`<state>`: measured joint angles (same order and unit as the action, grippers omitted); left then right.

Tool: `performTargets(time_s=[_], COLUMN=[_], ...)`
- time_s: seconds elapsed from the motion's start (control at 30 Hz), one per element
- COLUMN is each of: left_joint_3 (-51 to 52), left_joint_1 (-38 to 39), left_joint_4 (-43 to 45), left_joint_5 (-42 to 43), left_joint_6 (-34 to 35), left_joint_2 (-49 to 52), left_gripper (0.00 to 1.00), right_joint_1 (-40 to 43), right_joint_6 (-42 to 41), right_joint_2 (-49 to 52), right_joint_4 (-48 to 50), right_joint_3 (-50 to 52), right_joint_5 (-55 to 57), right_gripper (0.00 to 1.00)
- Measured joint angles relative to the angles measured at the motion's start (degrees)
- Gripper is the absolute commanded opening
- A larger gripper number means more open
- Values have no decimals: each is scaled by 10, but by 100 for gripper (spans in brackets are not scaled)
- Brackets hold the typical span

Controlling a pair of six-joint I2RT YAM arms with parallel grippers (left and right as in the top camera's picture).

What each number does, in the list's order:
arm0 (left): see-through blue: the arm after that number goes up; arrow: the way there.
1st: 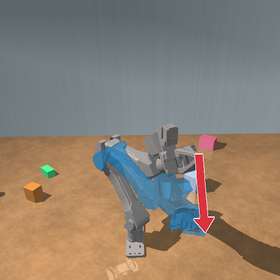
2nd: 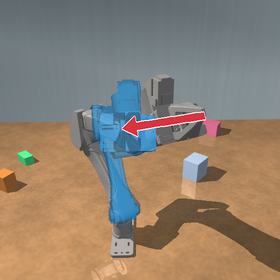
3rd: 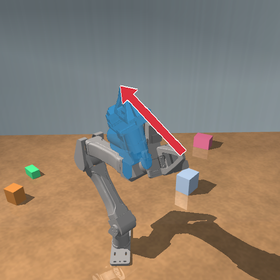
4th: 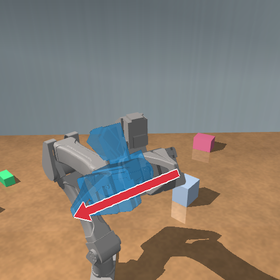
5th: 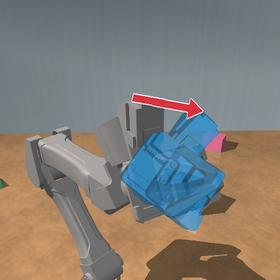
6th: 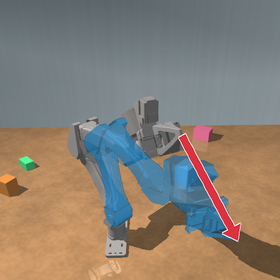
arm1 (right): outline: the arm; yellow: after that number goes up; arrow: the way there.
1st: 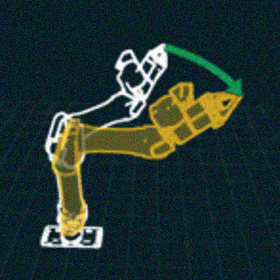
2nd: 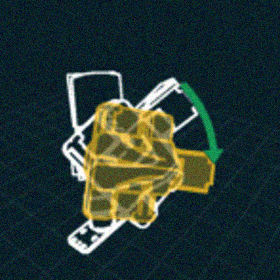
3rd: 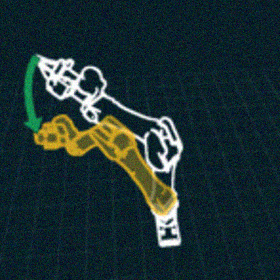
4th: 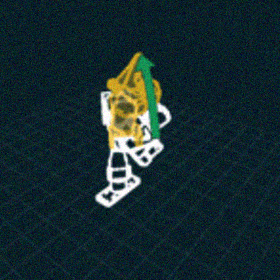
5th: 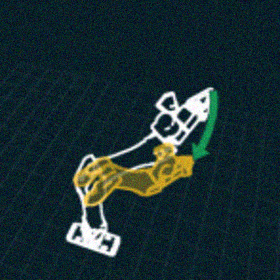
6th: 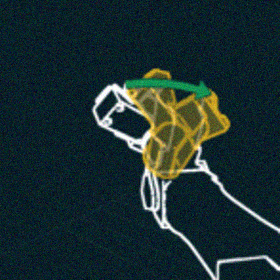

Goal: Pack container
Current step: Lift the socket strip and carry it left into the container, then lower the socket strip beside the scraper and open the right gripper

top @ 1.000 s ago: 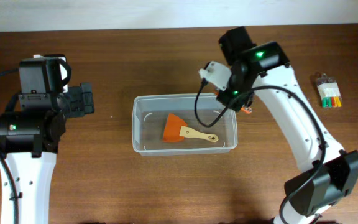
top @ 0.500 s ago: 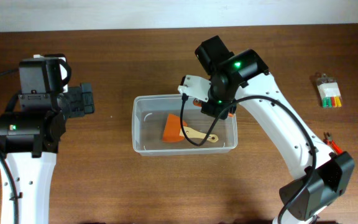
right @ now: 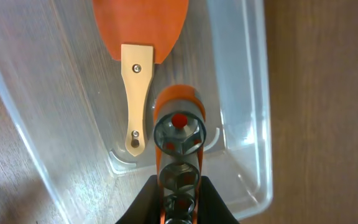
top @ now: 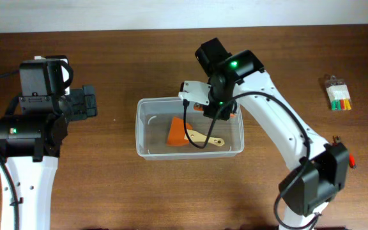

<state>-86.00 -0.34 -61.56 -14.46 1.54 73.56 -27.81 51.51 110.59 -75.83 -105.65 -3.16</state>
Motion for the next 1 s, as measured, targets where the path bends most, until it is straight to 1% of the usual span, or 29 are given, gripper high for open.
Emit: performTargets(time_s=[0.13,0.43,1.0], left_joint_3=[0,0,0], left_joint_1=[0,0,0], left_joint_4=[0,0,0], left_joint_5=[0,0,0], left_joint_6=[0,0,0], left_joint_2=[0,0,0], left_gripper=[99,99,99], right_joint_1=[0,0,0], right_joint_6=[2,24,30], right_joint_2=[20,29,93], right_joint_4=[-2,-4,36], right_joint_3=[0,1,39], right_joint_5=[0,-20,-28], right_gripper=[14,14,14])
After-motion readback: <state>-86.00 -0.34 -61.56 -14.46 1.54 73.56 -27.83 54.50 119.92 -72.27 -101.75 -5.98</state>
